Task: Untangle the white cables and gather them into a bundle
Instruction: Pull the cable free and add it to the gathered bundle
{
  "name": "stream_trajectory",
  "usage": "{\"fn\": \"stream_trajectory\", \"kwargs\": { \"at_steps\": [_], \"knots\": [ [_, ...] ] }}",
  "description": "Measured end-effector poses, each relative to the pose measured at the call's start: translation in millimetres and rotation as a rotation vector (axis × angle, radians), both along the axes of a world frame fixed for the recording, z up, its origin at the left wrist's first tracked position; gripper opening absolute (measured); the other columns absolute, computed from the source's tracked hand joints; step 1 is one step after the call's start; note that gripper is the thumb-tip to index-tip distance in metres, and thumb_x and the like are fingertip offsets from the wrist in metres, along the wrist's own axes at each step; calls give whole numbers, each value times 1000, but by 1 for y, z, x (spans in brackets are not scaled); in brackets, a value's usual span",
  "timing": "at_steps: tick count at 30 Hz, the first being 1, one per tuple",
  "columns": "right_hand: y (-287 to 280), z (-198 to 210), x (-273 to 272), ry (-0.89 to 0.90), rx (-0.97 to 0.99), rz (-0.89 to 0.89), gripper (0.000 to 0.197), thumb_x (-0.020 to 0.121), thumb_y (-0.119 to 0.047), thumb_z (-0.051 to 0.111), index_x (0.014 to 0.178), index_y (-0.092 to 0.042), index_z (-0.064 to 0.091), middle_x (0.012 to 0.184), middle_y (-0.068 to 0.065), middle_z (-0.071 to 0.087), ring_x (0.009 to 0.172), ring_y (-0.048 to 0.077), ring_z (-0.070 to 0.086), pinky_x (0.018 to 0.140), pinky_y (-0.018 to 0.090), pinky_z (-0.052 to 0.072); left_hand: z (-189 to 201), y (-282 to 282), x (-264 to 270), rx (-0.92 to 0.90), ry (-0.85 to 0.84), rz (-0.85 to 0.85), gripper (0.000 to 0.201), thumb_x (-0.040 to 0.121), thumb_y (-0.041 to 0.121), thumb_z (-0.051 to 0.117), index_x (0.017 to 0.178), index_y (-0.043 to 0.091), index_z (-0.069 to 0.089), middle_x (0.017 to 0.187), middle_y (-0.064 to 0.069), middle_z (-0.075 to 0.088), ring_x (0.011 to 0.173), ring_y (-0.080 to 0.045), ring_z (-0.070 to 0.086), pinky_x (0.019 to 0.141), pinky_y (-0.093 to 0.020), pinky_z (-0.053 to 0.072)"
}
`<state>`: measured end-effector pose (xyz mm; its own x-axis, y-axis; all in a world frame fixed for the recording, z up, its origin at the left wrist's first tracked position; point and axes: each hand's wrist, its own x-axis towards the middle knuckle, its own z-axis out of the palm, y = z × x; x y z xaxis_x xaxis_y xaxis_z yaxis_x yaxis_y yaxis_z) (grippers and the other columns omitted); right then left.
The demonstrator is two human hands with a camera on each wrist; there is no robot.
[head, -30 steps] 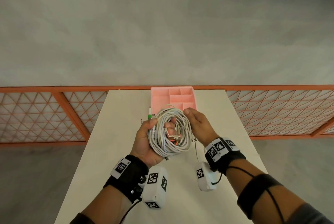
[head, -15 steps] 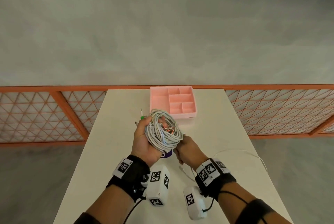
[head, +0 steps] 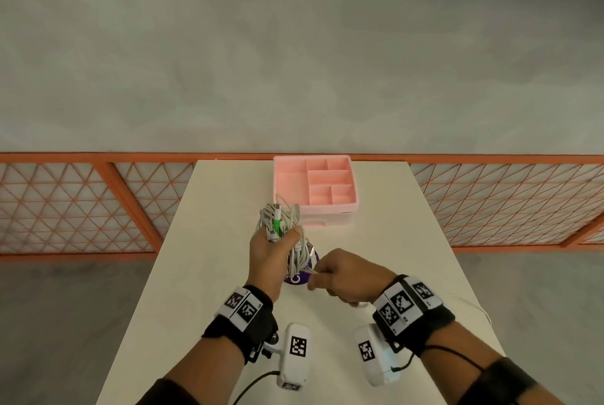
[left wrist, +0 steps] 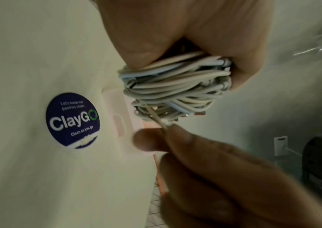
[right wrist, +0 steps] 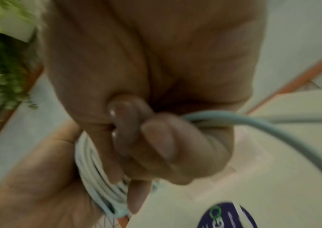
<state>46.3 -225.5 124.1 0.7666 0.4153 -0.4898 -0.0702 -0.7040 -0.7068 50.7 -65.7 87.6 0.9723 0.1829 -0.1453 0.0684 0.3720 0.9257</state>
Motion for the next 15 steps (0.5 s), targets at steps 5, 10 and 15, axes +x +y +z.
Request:
{"fn": "stream_trajectory", "kwargs": {
  "at_steps": [5,10,15],
  "knots": [
    [1,36,9,-123,-192,213,23,93,-27,60,93,-7,72,65,5,53,52,18,43,48,24,35,-7,2,-1,131,-14,-66,39,77,20,74,113,6,67,100,-17,75,92,-33,73,79,-45,60],
    [-1,58,21,-135,-133,321,11,89,-25,67,85,-21,76,80,-1,73,70,23,62,70,37,52,1,-3,-10,-15,86,-291,25,78,17,70,97,2,72,83,-19,72,72,-31,70,63,-35,56],
    [-4,68,29,-150,39,259,15,76,-28,84,80,-15,77,73,-4,71,66,4,59,71,26,47,8,-5,-19,-310,296,-456,23,82,21,66,87,0,74,72,-20,64,60,-29,65,62,-39,58]
  ]
}}
